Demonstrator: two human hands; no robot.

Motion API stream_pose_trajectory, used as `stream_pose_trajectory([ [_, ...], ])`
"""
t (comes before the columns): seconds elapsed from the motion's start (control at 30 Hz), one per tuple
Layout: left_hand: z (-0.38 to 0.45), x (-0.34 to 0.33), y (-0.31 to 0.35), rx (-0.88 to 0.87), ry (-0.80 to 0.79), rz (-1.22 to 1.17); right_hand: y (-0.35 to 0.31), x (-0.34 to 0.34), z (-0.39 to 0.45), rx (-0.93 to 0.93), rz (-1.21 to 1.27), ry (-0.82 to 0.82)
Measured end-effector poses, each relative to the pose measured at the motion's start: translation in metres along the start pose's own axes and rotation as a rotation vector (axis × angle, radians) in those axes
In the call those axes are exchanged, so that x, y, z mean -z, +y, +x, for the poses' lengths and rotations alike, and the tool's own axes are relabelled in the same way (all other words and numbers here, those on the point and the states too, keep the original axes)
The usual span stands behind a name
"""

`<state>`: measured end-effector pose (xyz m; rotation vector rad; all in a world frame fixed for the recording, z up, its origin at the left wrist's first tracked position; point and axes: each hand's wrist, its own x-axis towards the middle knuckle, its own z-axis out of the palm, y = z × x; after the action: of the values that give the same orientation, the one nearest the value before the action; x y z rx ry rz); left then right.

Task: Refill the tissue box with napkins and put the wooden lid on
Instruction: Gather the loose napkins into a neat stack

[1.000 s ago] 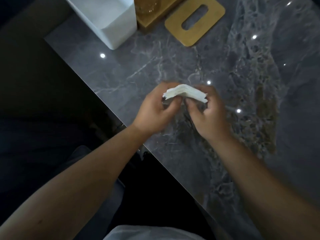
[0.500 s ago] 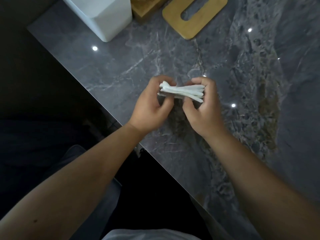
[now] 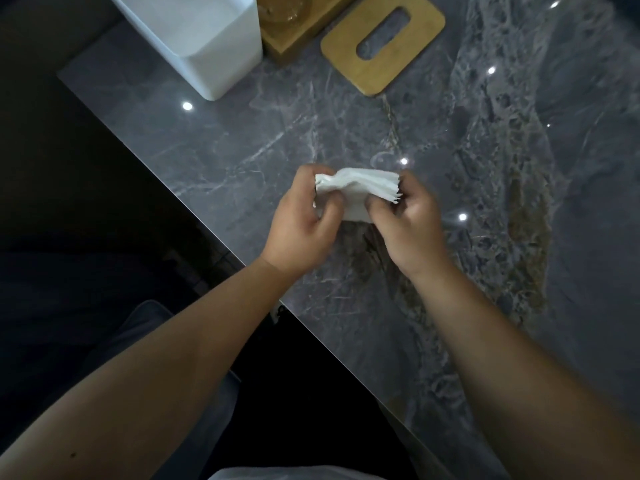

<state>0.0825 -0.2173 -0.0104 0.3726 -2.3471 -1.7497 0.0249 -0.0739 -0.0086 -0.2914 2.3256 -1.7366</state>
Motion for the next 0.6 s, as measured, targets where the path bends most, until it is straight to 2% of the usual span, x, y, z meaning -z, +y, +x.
stream_pose_trajectory([
  [0.1, 0.002, 0.004, 0.001, -0.052, 0.035, -0.002, -0.002, 0.003, 0.0, 0.05, 0.032, -0.014],
  [0.23, 0.0, 0.006, -0.007, -0.019, 0.005, 0.016, 0.003, 0.003, -0.001, -0.01, -0.053, -0.06],
  [0.37, -0.002, 0.005, -0.012, -0.056, 0.005, 0.06, 0.002, 0.002, 0.0, 0.102, -0.094, -0.042],
  [0.5, -0.002, 0.006, -0.016, -0.017, -0.035, 0.097, 0.003, 0.003, 0.0, 0.081, -0.117, -0.066],
  [0.6, -0.001, 0.006, -0.011, -0.031, -0.01, 0.106, 0.001, 0.005, 0.003, 0.158, -0.147, -0.037],
])
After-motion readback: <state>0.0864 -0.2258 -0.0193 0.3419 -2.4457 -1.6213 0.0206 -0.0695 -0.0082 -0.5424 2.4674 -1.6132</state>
